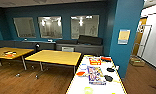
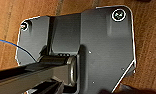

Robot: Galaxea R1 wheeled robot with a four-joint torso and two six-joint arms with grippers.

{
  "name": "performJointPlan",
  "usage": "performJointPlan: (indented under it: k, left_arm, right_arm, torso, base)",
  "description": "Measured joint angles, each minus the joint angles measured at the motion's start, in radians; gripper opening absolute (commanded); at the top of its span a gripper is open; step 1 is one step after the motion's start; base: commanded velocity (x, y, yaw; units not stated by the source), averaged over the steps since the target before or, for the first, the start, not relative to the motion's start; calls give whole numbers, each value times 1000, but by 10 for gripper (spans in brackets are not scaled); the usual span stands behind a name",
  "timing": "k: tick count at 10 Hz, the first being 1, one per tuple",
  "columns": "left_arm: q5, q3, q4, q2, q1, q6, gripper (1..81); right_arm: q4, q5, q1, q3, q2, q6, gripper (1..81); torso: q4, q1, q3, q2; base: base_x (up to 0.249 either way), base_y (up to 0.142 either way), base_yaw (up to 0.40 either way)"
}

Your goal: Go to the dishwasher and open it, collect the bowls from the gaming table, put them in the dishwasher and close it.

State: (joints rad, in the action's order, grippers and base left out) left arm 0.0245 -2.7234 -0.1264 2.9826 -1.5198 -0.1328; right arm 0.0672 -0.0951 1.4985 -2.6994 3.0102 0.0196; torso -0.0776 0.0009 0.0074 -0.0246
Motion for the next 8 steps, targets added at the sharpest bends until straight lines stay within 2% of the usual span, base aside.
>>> performJointPlan:
  k: [2,3,8]
  left_arm:
    - [-1,1,0,0,-5,0,811]
    - [-1,1,0,0,-2,0,811]
    - [-1,2,1,1,-5,0,811]
  right_arm:
    - [0,0,0,0,-2,0,811]
    - [0,-1,4,0,-2,0,811]
    - [0,-1,-2,0,1,0,811]
  torso:
    - [0,0,0,0]
    - [0,0,0,0]
    - [0,0,0,0]
  base:
    - [0,0,-306]
    - [0,0,-99]
    - [0,0,0]
